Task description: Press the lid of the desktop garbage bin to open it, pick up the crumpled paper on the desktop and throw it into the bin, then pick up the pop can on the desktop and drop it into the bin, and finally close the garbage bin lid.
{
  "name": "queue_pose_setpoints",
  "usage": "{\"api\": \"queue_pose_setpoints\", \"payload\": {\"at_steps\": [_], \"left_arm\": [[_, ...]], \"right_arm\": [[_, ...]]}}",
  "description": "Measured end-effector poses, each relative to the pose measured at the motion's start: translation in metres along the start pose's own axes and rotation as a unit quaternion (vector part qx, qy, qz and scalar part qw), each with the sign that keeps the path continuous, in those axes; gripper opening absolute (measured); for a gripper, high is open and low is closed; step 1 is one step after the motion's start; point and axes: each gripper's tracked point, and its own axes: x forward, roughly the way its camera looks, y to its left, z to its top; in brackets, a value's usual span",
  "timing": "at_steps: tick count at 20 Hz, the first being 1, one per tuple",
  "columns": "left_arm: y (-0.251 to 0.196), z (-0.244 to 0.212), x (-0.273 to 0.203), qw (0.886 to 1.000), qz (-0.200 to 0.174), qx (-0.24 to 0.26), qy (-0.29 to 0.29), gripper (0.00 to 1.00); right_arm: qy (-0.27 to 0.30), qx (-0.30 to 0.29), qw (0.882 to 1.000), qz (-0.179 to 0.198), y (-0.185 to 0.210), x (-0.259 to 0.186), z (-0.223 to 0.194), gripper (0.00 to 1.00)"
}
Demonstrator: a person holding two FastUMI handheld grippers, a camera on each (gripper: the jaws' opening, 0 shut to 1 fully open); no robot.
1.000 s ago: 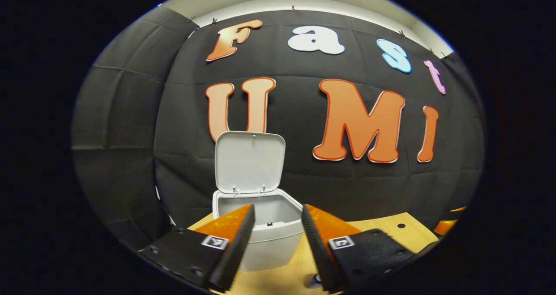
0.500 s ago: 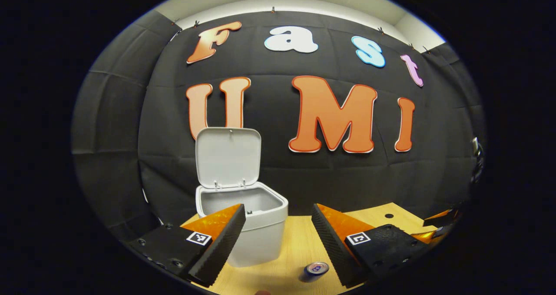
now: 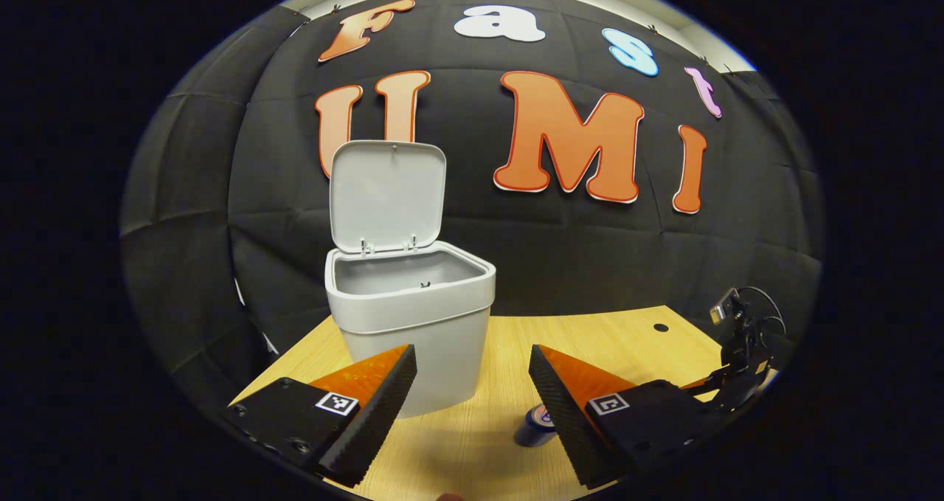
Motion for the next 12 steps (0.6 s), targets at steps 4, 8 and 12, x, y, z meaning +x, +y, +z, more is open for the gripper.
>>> {"api": "queue_pose_setpoints", "payload": {"at_steps": [4,8,12], "left_arm": [[0.012,-0.025,0.004,0.999,-0.001,-0.003,0.032,0.97],[0.026,-0.038,0.007,0.999,0.007,-0.009,0.048,0.97],[0.035,-0.044,0.011,0.998,0.017,-0.018,0.058,0.96]], "right_arm": [[0.042,0.015,0.999,-0.004,-0.008,0.021,-0.015,0.96],[0.073,0.001,0.997,-0.015,-0.009,0.027,-0.027,0.94],[0.082,0.005,0.997,-0.011,-0.010,0.025,-0.016,0.77]]}}
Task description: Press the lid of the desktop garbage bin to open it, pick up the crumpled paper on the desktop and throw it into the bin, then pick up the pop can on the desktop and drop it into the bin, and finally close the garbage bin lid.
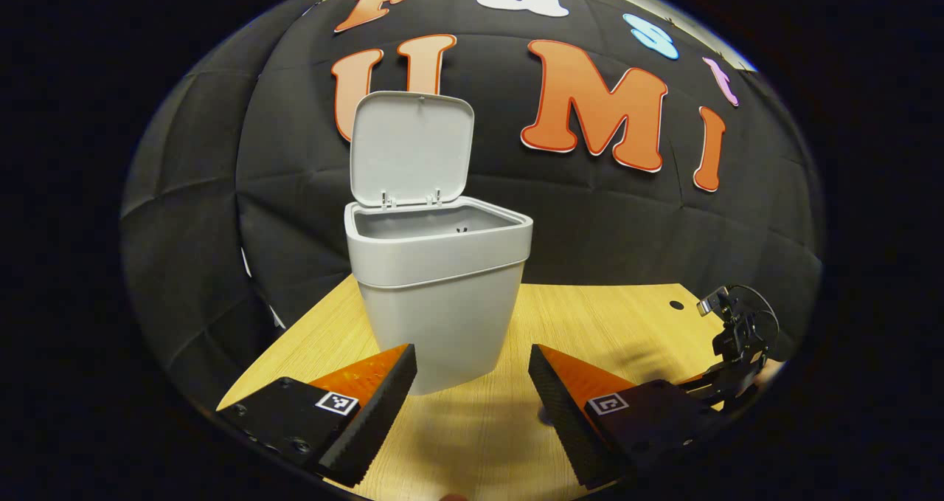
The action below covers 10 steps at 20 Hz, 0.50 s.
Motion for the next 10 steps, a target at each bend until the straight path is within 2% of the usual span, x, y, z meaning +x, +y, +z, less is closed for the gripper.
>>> {"api": "queue_pose_setpoints", "payload": {"at_steps": [3,4,5,6,8,10], "left_arm": [[0.000,0.000,0.002,1.000,-0.002,0.000,0.003,0.96],[0.000,-0.001,0.003,1.000,-0.002,0.002,0.004,0.96],[0.000,-0.001,0.004,1.000,-0.003,0.002,0.005,0.96],[0.000,0.001,0.005,1.000,-0.002,0.003,0.005,0.96],[-0.001,0.001,0.004,1.000,-0.004,0.003,0.004,0.96],[-0.003,0.003,0.002,1.000,-0.006,0.005,0.001,0.96]], "right_arm": [[0.003,0.010,1.000,0.003,0.000,0.000,0.003,0.64],[0.001,0.012,1.000,0.001,0.000,0.001,0.002,0.55],[0.001,0.014,1.000,0.000,-0.001,0.000,0.004,0.50],[0.001,0.018,1.000,0.002,-0.001,-0.001,0.007,0.37],[0.002,0.016,1.000,0.006,-0.001,-0.006,0.014,0.24],[-0.012,0.013,1.000,0.006,-0.002,-0.015,0.029,0.18]]}}
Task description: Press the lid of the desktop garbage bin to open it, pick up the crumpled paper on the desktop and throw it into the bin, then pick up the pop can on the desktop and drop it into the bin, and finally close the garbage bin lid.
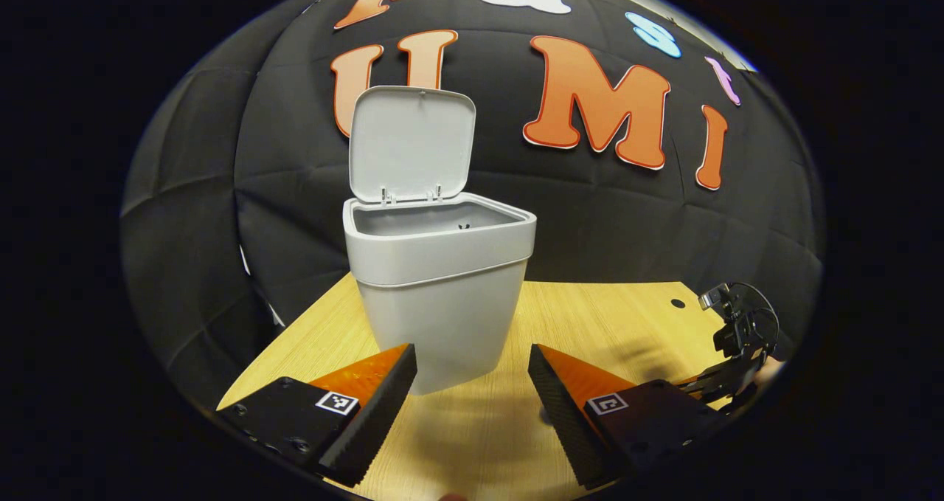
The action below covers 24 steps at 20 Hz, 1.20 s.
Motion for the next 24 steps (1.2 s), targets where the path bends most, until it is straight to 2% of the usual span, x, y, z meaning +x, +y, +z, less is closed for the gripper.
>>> {"api": "queue_pose_setpoints", "payload": {"at_steps": [2,4,8,10,11,12,13,14,16,17,20,24], "left_arm": [[0.001,0.003,-0.002,1.000,-0.002,0.003,-0.004,0.96],[0.000,0.008,-0.007,1.000,-0.005,0.001,-0.009,0.96],[0.007,0.019,-0.025,1.000,-0.009,-0.009,-0.023,0.96],[0.013,0.022,-0.034,0.999,-0.012,-0.011,-0.029,0.96],[0.017,0.023,-0.039,0.999,-0.010,-0.009,-0.031,0.96],[0.021,0.025,-0.043,0.999,-0.010,-0.005,-0.032,0.96],[0.025,0.023,-0.049,0.999,-0.011,-0.002,-0.033,0.96],[0.029,0.023,-0.053,0.999,-0.012,-0.002,-0.031,0.96],[0.036,0.017,-0.058,1.000,-0.012,-0.007,-0.027,0.96],[0.039,0.014,-0.061,1.000,-0.012,-0.010,-0.025,0.96],[0.054,0.010,-0.069,1.000,-0.006,-0.016,-0.024,0.96],[0.077,0.008,-0.077,0.999,0.008,-0.029,-0.023,0.96]], "right_arm": [[-0.024,0.018,0.999,0.014,0.005,-0.016,0.029,0.16],[-0.062,0.037,0.997,0.032,0.013,-0.042,0.075,0.16],[-0.169,0.020,0.984,0.058,0.037,-0.114,0.213,0.15],[-0.218,0.013,0.972,0.091,0.067,-0.152,0.290,0.15],[-0.242,0.010,0.964,0.114,0.073,-0.190,0.299,0.15],[-0.267,0.008,0.954,0.137,0.103,-0.215,0.331,0.15],[-0.287,0.002,0.946,0.153,0.102,-0.203,0.323,0.15],[-0.303,-0.011,0.939,0.163,0.135,-0.224,0.371,0.15],[-0.329,-0.047,0.927,0.172,0.161,-0.264,0.417,0.15],[-0.332,-0.062,0.924,0.177,0.194,-0.246,0.442,0.15],[-0.315,-0.095,0.926,0.186,0.249,-0.228,0.463,0.15],[-0.296,-0.118,0.933,0.166,0.278,-0.189,0.478,0.15]]}}
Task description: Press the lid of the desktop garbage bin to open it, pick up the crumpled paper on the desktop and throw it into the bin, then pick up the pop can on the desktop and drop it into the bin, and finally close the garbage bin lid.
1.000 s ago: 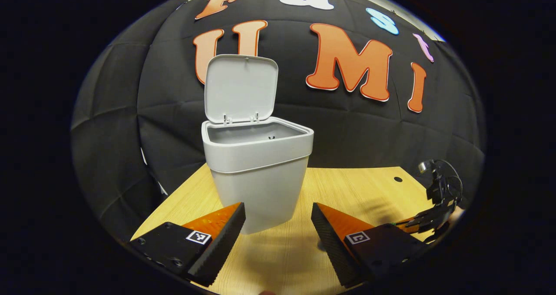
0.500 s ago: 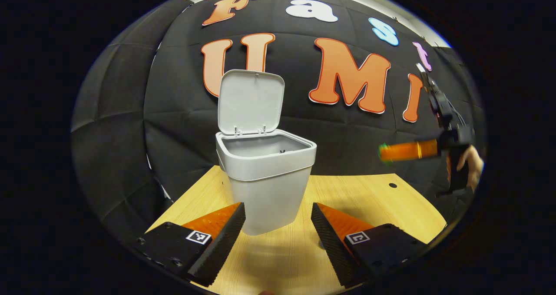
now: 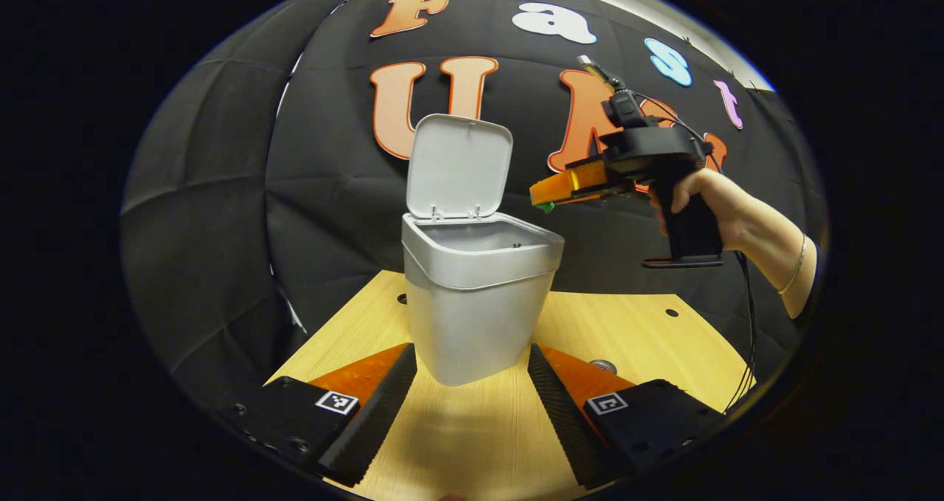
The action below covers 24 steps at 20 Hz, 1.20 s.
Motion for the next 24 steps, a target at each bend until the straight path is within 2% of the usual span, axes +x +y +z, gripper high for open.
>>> {"api": "queue_pose_setpoints", "payload": {"at_steps": [1,2,4,6,8,11,14,15,16,17,18,21,24], "left_arm": [[0.006,-0.001,-0.002,1.000,0.004,-0.001,0.000,0.96],[0.012,-0.001,-0.005,1.000,0.009,-0.001,0.001,0.95],[0.022,-0.003,-0.006,1.000,0.017,-0.001,0.004,0.95],[0.027,-0.003,-0.008,1.000,0.021,-0.004,0.004,0.95],[0.028,-0.003,-0.007,1.000,0.023,-0.006,0.004,0.95],[0.017,-0.006,-0.002,1.000,0.013,-0.010,0.009,0.95],[-0.012,-0.006,0.010,1.000,-0.015,-0.010,0.008,0.95],[-0.024,-0.009,0.014,1.000,-0.024,-0.007,0.011,0.95],[-0.036,-0.012,0.018,0.999,-0.032,-0.002,0.016,0.95],[-0.047,-0.015,0.022,0.999,-0.039,0.002,0.020,0.95],[-0.060,-0.017,0.024,0.999,-0.048,0.004,0.021,0.95],[-0.097,-0.021,0.030,0.997,-0.077,0.013,0.022,0.95],[-0.131,-0.033,0.038,0.995,-0.095,0.026,0.034,0.95]], "right_arm": [[0.005,0.008,1.000,-0.002,0.002,0.003,-0.002,0.17],[0.012,0.023,1.000,0.007,0.004,0.007,-0.008,0.39],[0.026,0.038,0.999,-0.001,0.000,0.012,-0.018,0.27],[0.025,0.025,0.999,-0.024,-0.010,0.012,-0.017,0.47],[0.021,0.032,0.999,-0.019,-0.011,0.009,-0.013,0.54],[-0.003,0.034,0.999,-0.004,-0.013,-0.021,-0.006,0.54],[-0.033,0.019,0.999,-0.010,-0.030,-0.068,-0.013,0.48],[-0.037,0.021,0.999,-0.018,-0.041,-0.084,-0.022,0.48],[-0.035,0.027,0.999,-0.031,-0.055,-0.101,-0.031,0.54],[-0.031,0.036,0.998,-0.046,-0.068,-0.116,-0.047,0.48],[-0.032,0.047,0.997,-0.060,-0.082,-0.134,-0.061,0.61],[-0.035,0.099,0.988,-0.109,-0.122,-0.180,-0.106,0.71],[-0.020,0.162,0.976,-0.147,-0.151,-0.218,-0.156,0.85]]}}
